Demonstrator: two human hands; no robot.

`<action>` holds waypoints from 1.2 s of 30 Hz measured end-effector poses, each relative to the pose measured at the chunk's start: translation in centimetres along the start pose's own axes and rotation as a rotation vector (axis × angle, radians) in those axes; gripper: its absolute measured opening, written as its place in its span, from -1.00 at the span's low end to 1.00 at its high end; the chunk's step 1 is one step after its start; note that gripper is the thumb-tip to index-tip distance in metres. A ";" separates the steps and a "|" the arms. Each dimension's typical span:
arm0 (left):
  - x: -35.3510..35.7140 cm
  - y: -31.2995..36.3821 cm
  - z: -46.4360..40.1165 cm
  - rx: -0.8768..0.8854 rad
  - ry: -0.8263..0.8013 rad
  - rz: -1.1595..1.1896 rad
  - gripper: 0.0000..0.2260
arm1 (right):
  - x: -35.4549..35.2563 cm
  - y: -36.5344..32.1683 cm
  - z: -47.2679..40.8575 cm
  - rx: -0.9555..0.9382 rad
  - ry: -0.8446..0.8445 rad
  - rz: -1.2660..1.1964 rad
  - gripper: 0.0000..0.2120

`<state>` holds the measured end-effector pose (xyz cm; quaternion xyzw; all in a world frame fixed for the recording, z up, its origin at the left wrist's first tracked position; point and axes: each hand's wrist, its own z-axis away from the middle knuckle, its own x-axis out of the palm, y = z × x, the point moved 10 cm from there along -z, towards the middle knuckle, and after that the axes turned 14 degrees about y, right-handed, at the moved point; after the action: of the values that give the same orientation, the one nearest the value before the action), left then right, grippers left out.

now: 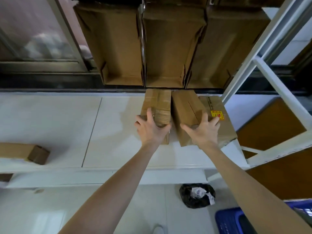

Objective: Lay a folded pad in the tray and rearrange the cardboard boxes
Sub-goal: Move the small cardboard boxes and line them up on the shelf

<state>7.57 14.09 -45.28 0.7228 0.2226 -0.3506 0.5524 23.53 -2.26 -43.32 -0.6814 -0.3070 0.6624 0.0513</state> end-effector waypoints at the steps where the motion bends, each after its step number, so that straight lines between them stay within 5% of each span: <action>1: 0.6 0.0 0.1 -0.005 -0.007 -0.006 -0.13 | 0.4 0.4 -0.2 0.003 -0.009 0.003 -0.08; 12: 5.2 -0.2 2.1 0.043 -0.178 -0.211 -0.10 | 2.2 2.5 0.0 -0.170 -0.014 0.359 -0.10; 19: 6.7 1.9 3.4 0.285 -0.312 -0.221 0.00 | 3.8 6.0 -0.8 -0.102 -0.250 0.242 -0.09; 36: 6.8 1.5 -1.5 0.399 -0.417 -0.388 0.01 | 3.6 3.2 -3.6 -0.251 -0.263 0.311 -0.15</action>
<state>13.50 14.63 -49.20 0.6735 0.1650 -0.6259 0.3568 27.75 -1.90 -47.55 -0.6295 -0.2821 0.7021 -0.1769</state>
